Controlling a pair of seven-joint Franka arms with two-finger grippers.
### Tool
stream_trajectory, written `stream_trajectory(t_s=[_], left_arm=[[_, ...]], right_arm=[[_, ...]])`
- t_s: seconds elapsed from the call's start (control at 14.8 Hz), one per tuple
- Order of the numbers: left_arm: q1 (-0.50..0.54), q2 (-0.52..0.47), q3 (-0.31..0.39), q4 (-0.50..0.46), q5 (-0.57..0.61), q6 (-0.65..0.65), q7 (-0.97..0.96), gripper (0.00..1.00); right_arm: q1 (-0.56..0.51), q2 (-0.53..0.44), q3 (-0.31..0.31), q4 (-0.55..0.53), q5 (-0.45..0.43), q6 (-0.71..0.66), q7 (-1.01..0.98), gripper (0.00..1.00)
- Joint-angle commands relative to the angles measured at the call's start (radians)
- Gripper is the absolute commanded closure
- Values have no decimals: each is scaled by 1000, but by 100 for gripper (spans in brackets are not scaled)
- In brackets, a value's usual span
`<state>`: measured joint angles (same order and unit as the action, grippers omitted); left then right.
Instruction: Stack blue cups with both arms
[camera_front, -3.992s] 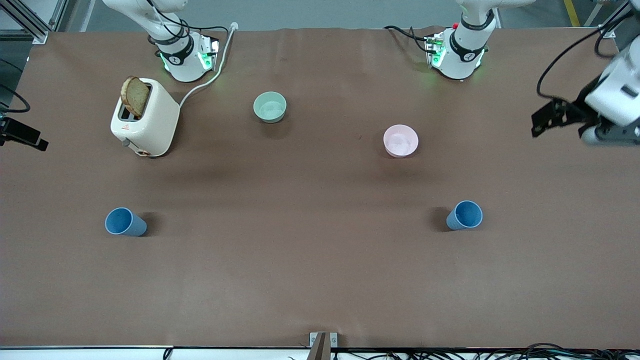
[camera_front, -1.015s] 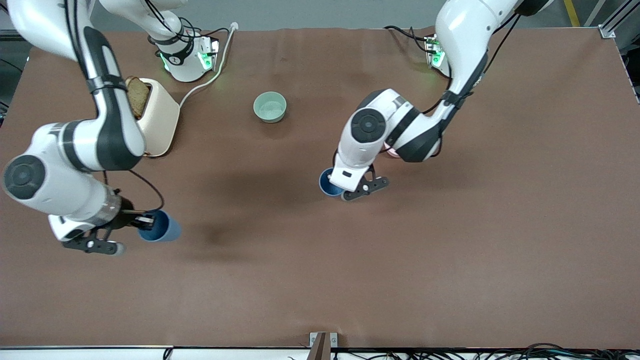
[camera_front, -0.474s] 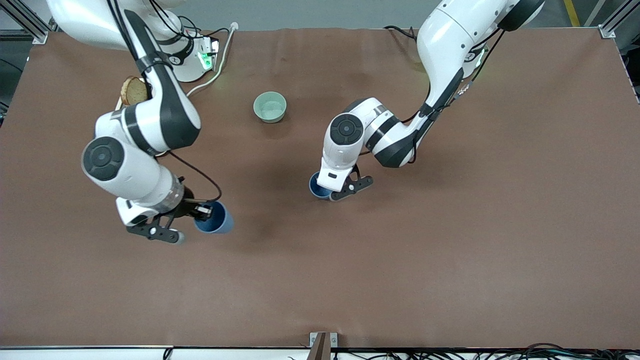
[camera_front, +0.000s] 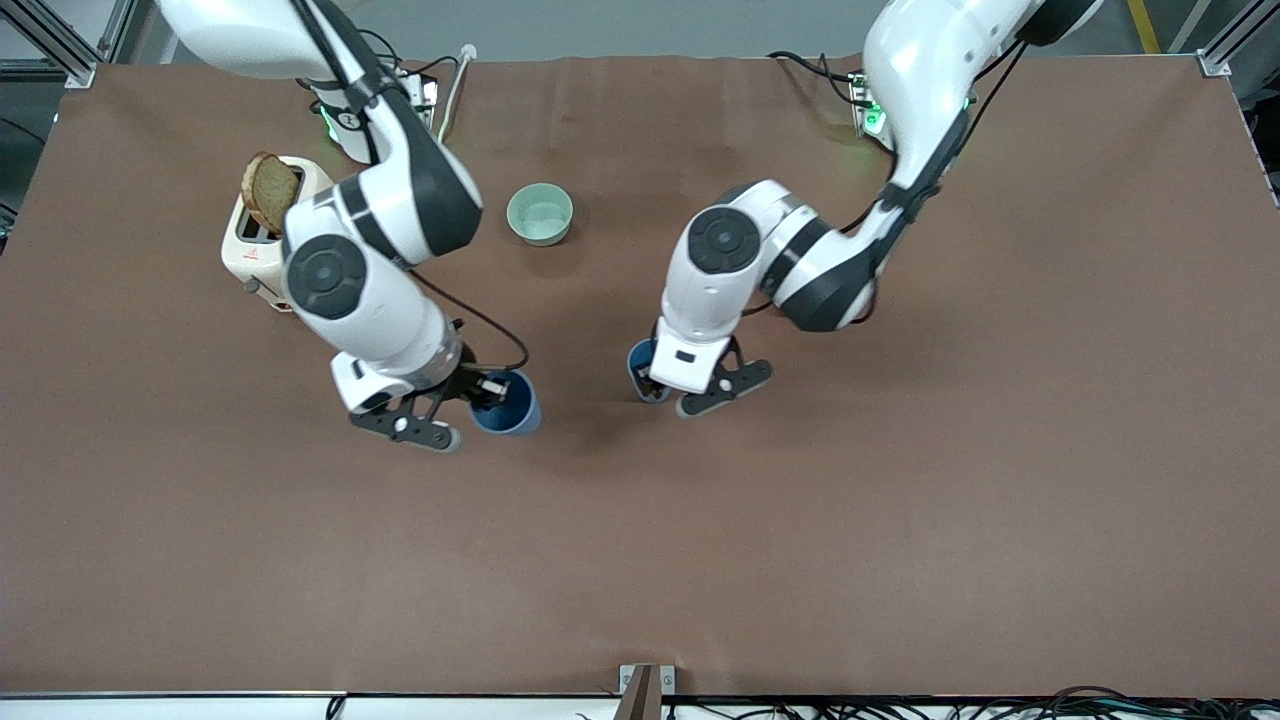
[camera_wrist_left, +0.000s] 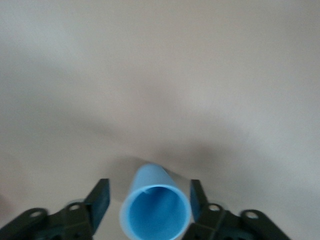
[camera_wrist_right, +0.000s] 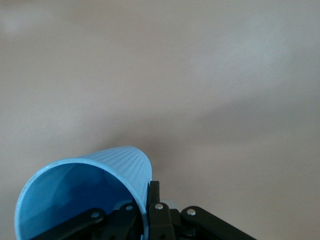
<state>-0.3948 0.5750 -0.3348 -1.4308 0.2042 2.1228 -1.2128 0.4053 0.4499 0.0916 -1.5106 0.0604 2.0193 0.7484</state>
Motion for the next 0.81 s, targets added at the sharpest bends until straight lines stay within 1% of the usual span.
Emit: stream_trajectory(t_s=[0.0, 0.14, 0.34, 0.41, 0.54, 0.74], left_arm=[[138, -180, -1, -31, 8, -139, 212, 0], [229, -259, -3, -31, 6, -223, 336, 0], [350, -343, -6, -31, -6, -296, 529, 0], [376, -368, -7, -30, -6, -331, 586, 0], [422, -417, -9, -30, -11, -378, 708, 0], [450, -460, -6, -30, -28, -460, 811, 0]], right_arm=[[68, -8, -3, -3, -4, 2, 104, 99], [130, -5, -1, -3, -7, 33, 181, 99], [179, 13, -1, -3, -7, 58, 242, 99], [190, 26, -1, -3, -7, 68, 268, 99], [214, 53, -1, -3, -7, 136, 314, 99], [247, 87, -1, -3, -14, 176, 350, 99]])
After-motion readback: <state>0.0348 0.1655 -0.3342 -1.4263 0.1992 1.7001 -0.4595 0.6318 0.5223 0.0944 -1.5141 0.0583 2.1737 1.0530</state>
